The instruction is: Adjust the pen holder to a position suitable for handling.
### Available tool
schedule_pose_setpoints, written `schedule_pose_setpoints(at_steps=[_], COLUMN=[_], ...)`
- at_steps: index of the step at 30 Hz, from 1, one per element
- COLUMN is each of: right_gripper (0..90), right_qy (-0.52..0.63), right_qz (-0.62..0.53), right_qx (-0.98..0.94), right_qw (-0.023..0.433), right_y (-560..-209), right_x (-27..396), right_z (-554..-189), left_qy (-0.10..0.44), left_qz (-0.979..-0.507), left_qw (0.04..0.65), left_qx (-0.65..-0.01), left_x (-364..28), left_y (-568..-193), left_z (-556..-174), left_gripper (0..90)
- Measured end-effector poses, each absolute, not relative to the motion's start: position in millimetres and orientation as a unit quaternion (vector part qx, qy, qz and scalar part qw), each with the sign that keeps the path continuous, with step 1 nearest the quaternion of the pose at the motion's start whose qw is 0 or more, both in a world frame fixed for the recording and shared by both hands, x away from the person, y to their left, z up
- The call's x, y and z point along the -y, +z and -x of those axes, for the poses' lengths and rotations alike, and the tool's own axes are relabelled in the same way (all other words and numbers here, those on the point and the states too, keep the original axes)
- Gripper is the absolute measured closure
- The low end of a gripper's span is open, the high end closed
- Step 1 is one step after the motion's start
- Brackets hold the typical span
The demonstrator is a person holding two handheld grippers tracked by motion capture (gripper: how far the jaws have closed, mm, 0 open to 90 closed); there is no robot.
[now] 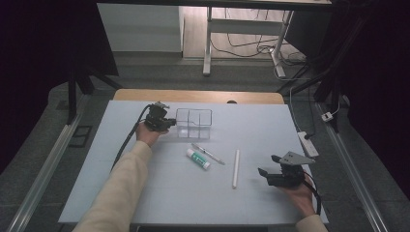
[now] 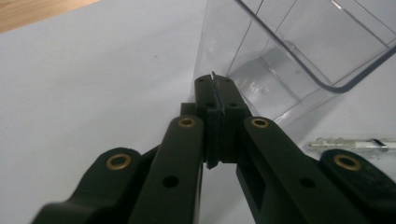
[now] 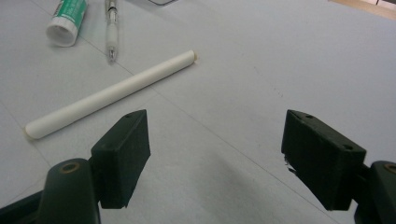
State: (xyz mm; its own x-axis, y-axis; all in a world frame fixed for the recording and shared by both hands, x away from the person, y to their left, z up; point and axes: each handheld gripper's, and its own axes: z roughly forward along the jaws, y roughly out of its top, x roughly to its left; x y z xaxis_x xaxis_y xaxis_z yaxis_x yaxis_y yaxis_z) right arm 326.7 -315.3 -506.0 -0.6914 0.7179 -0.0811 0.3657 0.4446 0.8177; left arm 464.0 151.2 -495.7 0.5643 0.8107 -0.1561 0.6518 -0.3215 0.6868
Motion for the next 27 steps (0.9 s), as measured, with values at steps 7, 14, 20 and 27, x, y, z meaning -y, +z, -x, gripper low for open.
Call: schedule_pose_setpoints(at_steps=[7, 14, 20, 27], right_gripper=[23.2, 23.2, 23.2, 23.2], right_qy=[0.412, 0.413, 0.414, 0.414], right_qz=[-0.329, -0.329, -0.329, -0.33], right_qx=[-0.823, -0.823, -0.822, -0.822], right_qw=[0.211, 0.21, 0.21, 0.21], right_y=[-506, -507, -507, -507], right_x=[315, 314, 314, 315], right_z=[-327, -327, -327, -327], left_qy=[0.106, 0.099, 0.095, 0.095], left_qz=[-0.808, -0.813, -0.817, -0.82], left_qw=[0.365, 0.365, 0.364, 0.367], left_qx=[-0.449, -0.442, -0.437, -0.429], left_x=[-143, -137, -131, -129], left_y=[-496, -496, -494, -492], left_z=[-466, -464, -465, -463], left_gripper=[89.4, 89.5, 89.5, 89.5])
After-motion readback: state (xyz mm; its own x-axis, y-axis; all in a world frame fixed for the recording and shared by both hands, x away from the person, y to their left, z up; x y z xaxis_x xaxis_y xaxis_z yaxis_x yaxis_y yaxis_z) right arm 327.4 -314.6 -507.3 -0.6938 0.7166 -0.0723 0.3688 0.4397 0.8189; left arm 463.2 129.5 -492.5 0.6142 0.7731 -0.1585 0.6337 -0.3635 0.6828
